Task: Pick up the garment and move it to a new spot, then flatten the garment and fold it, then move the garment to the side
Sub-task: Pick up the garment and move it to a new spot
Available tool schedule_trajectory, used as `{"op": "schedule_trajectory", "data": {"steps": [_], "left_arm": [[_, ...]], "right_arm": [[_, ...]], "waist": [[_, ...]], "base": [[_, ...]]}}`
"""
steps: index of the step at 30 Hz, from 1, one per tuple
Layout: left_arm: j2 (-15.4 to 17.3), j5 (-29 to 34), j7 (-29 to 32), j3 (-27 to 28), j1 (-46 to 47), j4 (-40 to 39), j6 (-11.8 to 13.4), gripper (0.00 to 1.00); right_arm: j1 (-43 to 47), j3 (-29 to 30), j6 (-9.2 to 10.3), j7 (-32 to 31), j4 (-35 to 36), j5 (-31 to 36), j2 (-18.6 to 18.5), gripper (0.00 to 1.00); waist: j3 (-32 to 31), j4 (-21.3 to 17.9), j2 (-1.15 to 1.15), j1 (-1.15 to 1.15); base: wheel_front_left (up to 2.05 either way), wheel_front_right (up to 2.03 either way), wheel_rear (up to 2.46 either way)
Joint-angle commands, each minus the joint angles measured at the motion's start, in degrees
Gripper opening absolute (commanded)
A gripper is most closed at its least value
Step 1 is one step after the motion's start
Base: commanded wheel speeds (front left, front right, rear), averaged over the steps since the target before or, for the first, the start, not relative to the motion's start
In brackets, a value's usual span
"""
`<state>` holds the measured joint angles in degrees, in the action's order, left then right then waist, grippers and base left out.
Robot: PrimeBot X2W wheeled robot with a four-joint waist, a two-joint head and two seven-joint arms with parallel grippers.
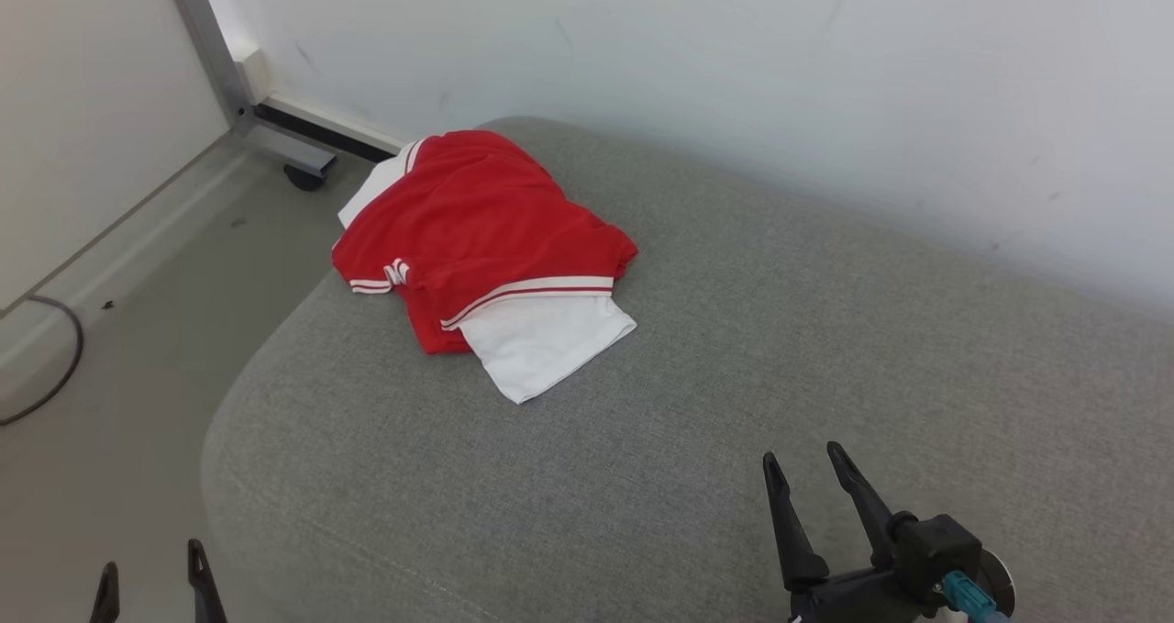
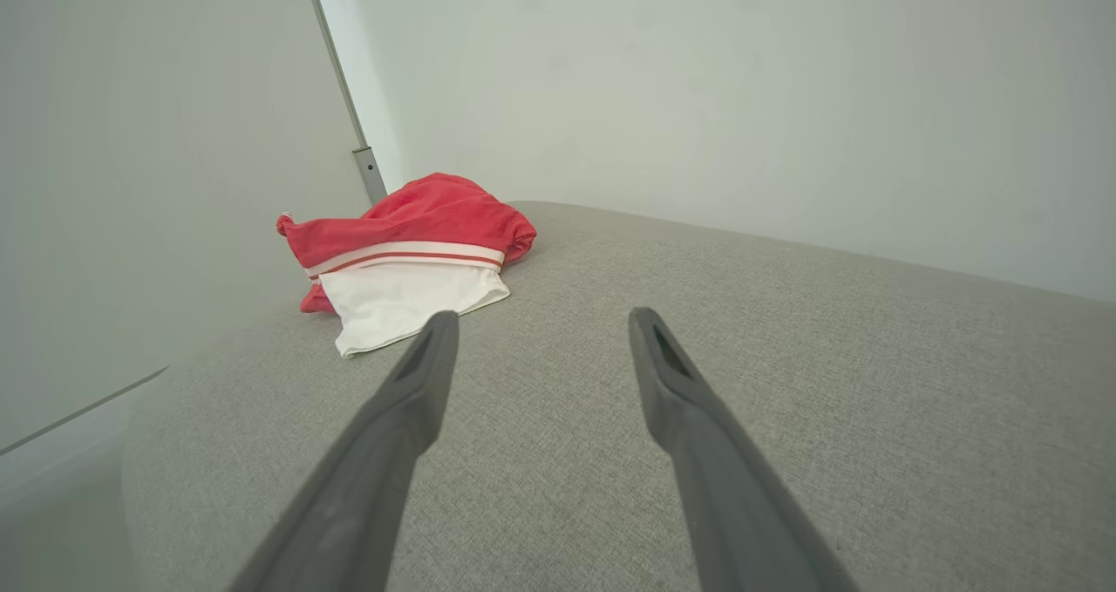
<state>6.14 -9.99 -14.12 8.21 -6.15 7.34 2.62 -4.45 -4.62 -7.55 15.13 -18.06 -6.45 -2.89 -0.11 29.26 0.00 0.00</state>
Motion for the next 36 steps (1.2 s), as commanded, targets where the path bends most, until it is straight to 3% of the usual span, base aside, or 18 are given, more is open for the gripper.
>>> {"op": "schedule_trajectory", "data": {"steps": [1,10,15,22,36], "left_arm": [[-0.29,-0.11,-0.43,0.18,-0.80,-0.57,0.40,1.00],[0.03,-0.54,-0.76,0.71,-0.48,-0.61,1.17,1.00],[1.45,-0.70,-0.08,-0.24,3.54,0.33,-0.15,1.00],[5.58,-2.43,0.83,0.54,13.27,1.63,-2.61,1.00],[13.90,-7.11,6.45,3.24,31.91,7.77,-5.61,1.00]], "right_arm": [[-0.45,-0.25,0.12,0.04,-0.23,0.40,0.03,1.00],[-1.14,-0.42,0.12,0.04,-0.89,0.31,0.04,1.00],[0.24,1.77,0.12,0.04,0.07,0.78,0.05,1.00],[-0.98,3.09,0.12,0.03,1.51,2.64,0.02,1.00],[-5.41,5.26,0.12,0.03,5.11,4.77,0.06,1.00]], "waist": [[0.71,0.62,0.00,0.00],[1.10,0.57,0.00,0.00],[1.23,-0.06,0.00,0.00],[4.80,-6.60,0.00,0.00],[14.28,-24.30,0.00,0.00]], "base": [[0.00,0.00,0.00],[0.00,0.00,0.00],[0.00,0.00,0.00],[0.00,0.00,0.00],[0.00,0.00,0.00]]}}
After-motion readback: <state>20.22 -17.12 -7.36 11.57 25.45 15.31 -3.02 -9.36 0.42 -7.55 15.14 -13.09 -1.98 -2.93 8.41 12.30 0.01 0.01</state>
